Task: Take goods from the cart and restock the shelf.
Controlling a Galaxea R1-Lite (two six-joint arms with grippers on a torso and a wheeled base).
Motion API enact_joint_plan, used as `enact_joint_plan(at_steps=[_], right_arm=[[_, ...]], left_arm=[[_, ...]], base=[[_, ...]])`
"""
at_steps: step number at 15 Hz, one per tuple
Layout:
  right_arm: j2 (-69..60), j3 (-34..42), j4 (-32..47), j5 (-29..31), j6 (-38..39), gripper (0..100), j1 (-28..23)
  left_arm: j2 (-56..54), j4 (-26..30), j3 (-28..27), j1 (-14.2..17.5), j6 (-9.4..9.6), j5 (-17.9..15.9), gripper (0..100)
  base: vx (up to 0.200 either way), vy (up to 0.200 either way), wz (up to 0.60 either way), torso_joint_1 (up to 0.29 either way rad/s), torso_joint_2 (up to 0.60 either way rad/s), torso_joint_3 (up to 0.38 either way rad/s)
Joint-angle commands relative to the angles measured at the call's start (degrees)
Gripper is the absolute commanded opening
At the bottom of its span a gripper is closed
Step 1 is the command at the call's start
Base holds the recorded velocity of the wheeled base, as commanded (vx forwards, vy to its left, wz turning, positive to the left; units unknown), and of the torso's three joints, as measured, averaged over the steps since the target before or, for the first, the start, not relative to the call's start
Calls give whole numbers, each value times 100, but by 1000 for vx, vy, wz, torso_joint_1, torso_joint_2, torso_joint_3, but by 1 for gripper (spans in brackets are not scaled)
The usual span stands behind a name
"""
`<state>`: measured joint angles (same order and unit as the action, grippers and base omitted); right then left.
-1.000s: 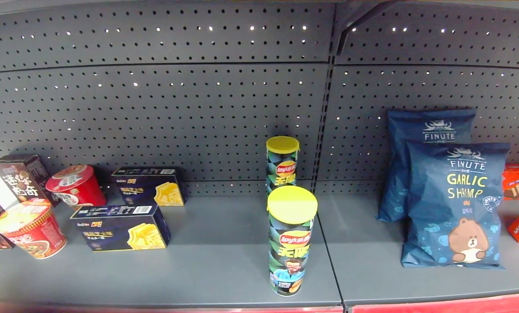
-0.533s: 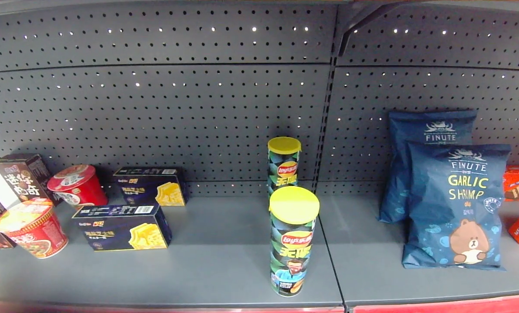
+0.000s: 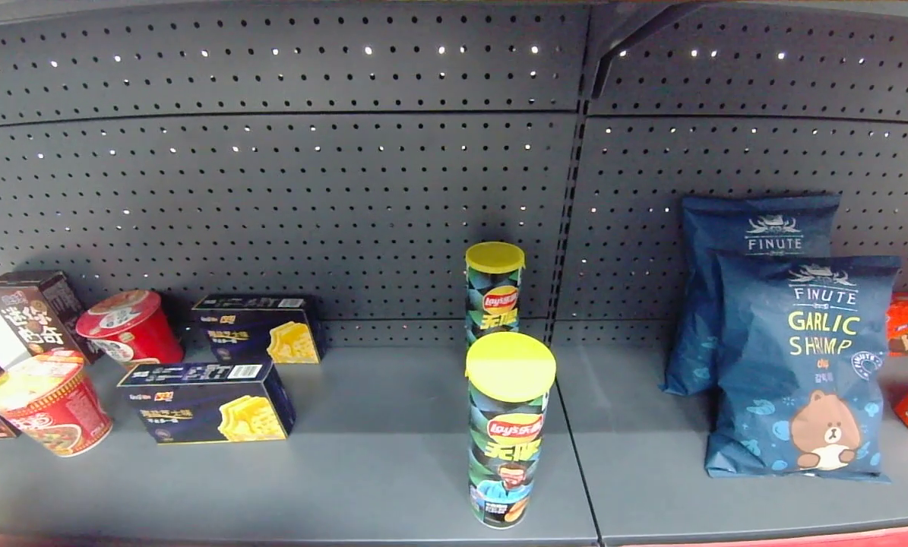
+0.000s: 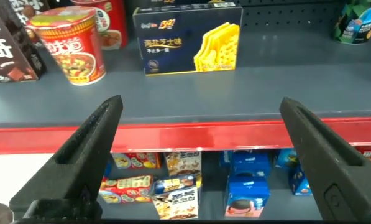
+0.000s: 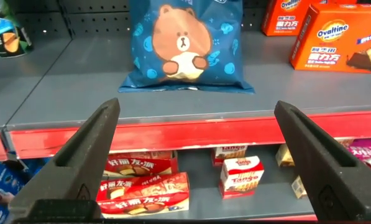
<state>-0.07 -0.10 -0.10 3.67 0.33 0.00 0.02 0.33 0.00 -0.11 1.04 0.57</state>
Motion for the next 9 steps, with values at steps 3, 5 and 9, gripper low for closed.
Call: enact_joint_plan(at_steps=[3, 5, 9], right_arm=[[7, 1, -8, -7, 2, 100, 0], [7, 1, -8, -7, 2, 100, 0], [7, 1, -8, -7, 2, 100, 0]], left_arm=[[-2, 2, 0, -7, 2, 4, 100], [-2, 2, 0, -7, 2, -5, 100], [-2, 2, 0, -7, 2, -5, 100]], base=[[0, 0, 400, 3, 2, 5], [0, 0, 0, 0, 0, 0], [0, 0, 0, 0, 0, 0]])
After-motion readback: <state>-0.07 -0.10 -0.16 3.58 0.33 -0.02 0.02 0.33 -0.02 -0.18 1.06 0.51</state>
